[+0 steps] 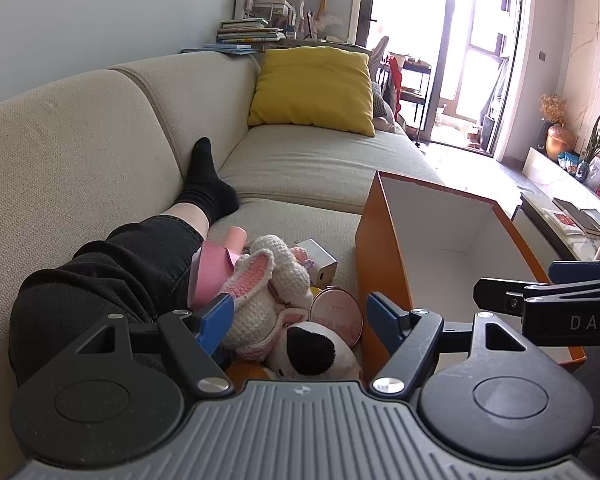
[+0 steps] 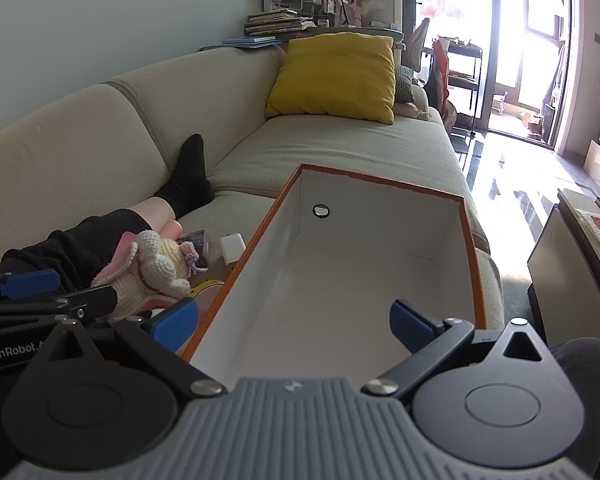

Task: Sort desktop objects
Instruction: 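Move both grippers toward the plush toys beside the orange box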

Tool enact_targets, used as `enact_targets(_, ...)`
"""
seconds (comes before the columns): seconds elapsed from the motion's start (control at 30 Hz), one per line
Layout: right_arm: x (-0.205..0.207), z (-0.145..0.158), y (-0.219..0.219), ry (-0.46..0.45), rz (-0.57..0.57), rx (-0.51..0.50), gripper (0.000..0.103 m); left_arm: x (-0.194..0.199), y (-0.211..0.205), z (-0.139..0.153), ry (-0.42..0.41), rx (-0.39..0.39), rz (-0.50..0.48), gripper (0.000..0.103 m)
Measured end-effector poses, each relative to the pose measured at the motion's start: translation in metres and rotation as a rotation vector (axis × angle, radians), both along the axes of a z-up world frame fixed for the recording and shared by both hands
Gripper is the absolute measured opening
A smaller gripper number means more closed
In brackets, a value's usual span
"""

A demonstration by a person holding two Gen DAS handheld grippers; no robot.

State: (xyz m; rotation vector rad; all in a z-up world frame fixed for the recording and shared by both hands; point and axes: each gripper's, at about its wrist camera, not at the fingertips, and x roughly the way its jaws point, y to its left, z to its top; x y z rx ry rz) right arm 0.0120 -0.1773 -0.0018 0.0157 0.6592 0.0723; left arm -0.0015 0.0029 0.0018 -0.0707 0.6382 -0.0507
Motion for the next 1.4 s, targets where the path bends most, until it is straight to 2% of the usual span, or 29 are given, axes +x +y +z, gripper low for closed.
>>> enact_targets(0.57, 0.002, -0.006, -0.002, 0.039, -0.016, 0.012, 0.102, 0.001, -0.002, -0.006, 0.048, 0.010, 0.001, 0.087)
enact_targets(1.4, 0.008, -0.018, -0.008, 0.104, -0.056, 0.031, 0.102, 0.001, -0.003, -0.008, 0.060, 0.011, -0.005, 0.087)
